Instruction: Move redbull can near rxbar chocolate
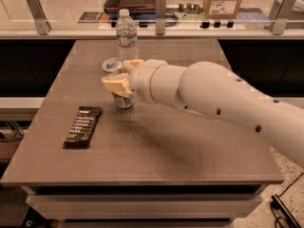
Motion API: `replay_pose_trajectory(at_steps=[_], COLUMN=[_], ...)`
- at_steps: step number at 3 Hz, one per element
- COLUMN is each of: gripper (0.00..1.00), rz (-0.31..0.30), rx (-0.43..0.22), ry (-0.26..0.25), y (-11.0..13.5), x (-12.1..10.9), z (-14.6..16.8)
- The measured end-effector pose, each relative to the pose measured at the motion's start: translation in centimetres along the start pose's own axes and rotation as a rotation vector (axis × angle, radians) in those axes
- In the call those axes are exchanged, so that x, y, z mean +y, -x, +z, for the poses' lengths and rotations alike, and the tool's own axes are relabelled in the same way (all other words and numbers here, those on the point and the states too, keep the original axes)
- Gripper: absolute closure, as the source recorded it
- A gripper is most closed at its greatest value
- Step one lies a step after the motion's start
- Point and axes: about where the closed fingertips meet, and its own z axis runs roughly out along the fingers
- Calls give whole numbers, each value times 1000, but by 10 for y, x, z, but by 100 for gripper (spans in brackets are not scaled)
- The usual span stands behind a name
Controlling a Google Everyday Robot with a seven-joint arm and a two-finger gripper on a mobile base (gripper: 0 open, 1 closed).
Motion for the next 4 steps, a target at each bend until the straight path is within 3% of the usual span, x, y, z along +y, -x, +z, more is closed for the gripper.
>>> replay_pose_trajectory(at_steps=[1,2,4], gripper=[100,100,100], rz=[-1,18,101], rx=[-16,-39,-62], ry=[-70,-139,-211], y=[1,-2,-13], x=[13,4,-49], z=[1,-9,-45])
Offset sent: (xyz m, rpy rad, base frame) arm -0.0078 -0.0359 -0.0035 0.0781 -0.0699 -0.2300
